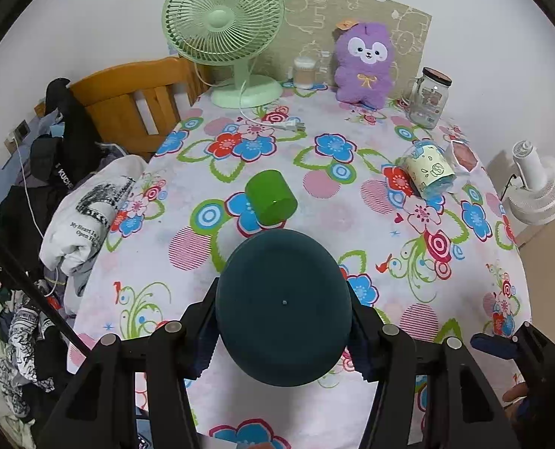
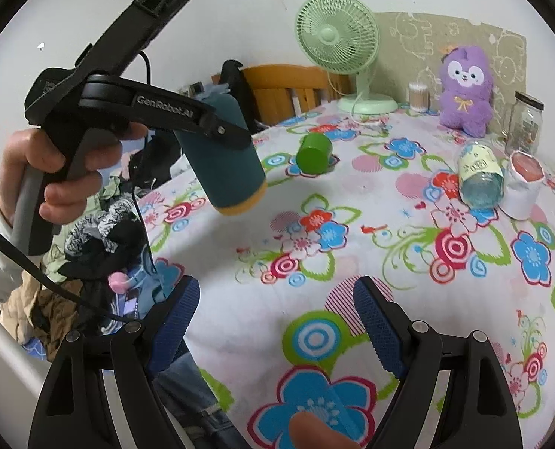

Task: Flip cup upside down
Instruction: 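Rotate the held teal cup with the left tool so its rim faces down, then lower the cup rim-down onto the tablecloth and open the left tool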

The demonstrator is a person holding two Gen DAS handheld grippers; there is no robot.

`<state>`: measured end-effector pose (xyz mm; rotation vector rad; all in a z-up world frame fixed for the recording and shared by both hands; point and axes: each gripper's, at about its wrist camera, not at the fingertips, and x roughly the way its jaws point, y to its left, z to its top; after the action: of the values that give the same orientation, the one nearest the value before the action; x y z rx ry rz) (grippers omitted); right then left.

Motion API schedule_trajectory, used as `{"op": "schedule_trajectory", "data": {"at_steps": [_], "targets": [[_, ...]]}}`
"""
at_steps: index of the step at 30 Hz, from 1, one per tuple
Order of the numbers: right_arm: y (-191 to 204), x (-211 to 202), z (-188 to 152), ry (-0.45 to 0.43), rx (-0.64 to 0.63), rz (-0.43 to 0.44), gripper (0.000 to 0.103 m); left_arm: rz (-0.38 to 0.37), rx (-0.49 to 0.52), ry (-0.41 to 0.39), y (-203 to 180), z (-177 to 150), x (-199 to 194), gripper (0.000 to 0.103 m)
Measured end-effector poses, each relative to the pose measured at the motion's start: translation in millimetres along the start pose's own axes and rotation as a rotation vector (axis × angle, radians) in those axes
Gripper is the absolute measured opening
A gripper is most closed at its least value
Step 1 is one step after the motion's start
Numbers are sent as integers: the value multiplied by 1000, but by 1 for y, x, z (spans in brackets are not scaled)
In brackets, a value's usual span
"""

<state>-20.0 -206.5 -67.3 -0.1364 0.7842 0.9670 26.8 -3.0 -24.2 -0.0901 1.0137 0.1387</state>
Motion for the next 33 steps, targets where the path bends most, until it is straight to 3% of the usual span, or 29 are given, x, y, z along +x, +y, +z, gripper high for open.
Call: {"op": "schedule_trajectory", "data": {"at_steps": [15, 33], "targets": [[12, 16, 22, -31, -46, 45, 86, -14, -7, -7, 3, 3, 4, 60], [15, 29, 24, 3, -66, 42, 86, -50, -17, 74, 4, -13, 37, 60]]}}
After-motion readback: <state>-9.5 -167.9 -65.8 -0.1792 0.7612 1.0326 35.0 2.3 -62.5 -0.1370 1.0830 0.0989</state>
